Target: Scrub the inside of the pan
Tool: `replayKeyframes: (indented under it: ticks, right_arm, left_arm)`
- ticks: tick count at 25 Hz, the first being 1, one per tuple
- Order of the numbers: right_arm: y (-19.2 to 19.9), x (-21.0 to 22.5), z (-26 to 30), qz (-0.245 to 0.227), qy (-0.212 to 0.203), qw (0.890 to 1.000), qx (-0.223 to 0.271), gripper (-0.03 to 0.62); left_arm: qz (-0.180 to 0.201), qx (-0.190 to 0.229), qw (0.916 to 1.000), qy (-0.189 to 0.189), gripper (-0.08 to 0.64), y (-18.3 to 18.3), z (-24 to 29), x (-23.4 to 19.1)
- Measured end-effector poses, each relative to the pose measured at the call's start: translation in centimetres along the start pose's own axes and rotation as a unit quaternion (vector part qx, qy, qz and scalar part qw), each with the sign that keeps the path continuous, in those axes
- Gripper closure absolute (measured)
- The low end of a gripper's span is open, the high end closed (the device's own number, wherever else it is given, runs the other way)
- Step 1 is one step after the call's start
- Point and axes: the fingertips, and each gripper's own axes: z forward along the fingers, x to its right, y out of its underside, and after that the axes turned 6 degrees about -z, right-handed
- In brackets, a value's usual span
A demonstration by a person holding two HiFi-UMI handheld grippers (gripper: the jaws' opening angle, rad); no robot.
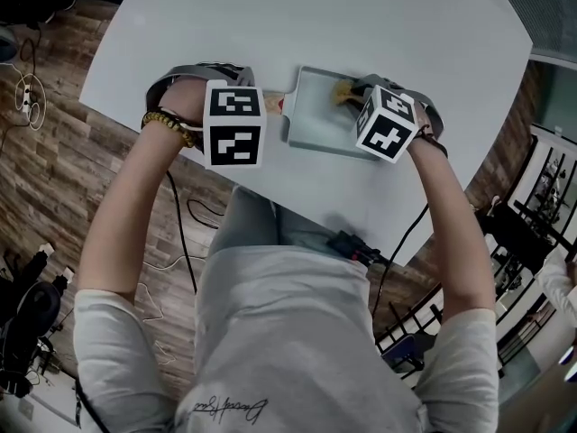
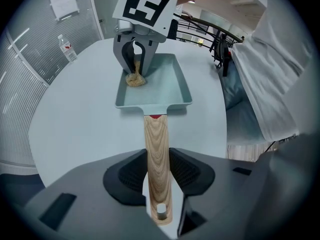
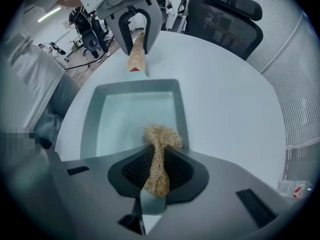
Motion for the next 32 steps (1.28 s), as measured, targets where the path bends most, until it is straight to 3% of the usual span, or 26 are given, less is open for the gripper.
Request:
replayKeyframes:
  ticks: [6, 14, 25, 32]
  right_arm:
    - [-0.1, -0.1, 0.1, -0.005, 0.003, 1.000, -0.009, 0.517]
    - [0.4, -3.9, 0.1, -0.016, -0.030, 0.999, -0.019, 0.517]
    - [0.8, -9.4, -0.2, -0.028, -0.073, 0.997, -0.021, 0.518]
    - [1.2, -9.1, -0.3, -0.034, -0.074, 0.996, -0.021, 0.518]
  left_arm:
    - [-0.016, 0.004, 0.9999, -0.005, 0.416, 0.3, 0.1, 0.0]
    - [-0.024, 0.001, 0.9997, -0.007, 0.416, 0.7, 0.2, -0.5]
    - [-0.020, -0.011, 0.9997, -0.006, 0.416, 0.6, 0.3, -0.8]
    - [-0.006, -0.019, 0.9998, 0.000, 0.416, 0.5, 0.2, -0.4]
